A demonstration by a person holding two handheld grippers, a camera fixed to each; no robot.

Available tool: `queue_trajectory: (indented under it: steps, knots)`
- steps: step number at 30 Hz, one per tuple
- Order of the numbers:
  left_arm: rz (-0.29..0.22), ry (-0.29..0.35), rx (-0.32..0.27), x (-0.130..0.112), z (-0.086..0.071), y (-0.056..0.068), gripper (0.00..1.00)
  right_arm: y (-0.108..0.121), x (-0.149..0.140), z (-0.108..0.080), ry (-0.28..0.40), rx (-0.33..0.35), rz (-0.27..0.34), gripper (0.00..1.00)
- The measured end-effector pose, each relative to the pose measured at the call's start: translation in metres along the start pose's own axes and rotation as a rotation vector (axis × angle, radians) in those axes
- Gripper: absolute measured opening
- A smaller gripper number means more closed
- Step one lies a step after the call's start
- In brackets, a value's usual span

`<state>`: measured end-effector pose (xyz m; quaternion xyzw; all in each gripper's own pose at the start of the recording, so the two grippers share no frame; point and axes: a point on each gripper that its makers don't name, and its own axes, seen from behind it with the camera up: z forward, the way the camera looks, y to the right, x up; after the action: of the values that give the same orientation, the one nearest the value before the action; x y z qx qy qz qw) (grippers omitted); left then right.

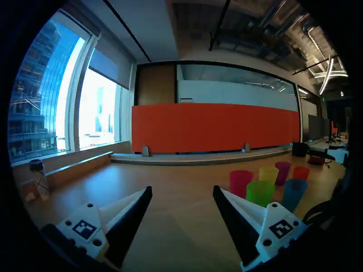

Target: Pour water

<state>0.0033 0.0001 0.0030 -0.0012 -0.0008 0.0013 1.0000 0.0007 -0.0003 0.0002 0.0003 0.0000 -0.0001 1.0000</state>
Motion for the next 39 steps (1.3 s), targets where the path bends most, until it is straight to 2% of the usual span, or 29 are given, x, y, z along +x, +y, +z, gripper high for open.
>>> queue_trajectory:
  steps: [7, 14, 20, 27, 32, 39]
  knots:
    - [0.009, -0.013, -0.025, 0.022, 0.004, 0.003, 1.0, -0.006, 0.021, 0.003, -0.007, 0.029, 0.0, 1.0]
    - [0.013, -0.025, -0.067, 0.062, 0.01, 0.01, 1.0, -0.01, 0.051, 0.009, -0.031, 0.06, 0.003, 1.0]
    - [0.022, -0.036, -0.124, 0.098, 0.019, 0.021, 1.0, -0.013, 0.081, 0.015, -0.04, 0.092, 0.013, 1.0]
    - [0.036, -0.016, -0.182, 0.144, 0.026, 0.033, 1.0, -0.016, 0.114, 0.022, -0.042, 0.126, 0.028, 1.0]
    - [0.054, 0.006, -0.202, 0.174, 0.029, 0.035, 1.0, -0.019, 0.141, 0.025, -0.026, 0.15, 0.022, 1.0]
    - [0.072, 0.015, -0.25, 0.197, 0.029, 0.046, 1.0, -0.025, 0.17, 0.026, 0.002, 0.184, 0.023, 1.0]
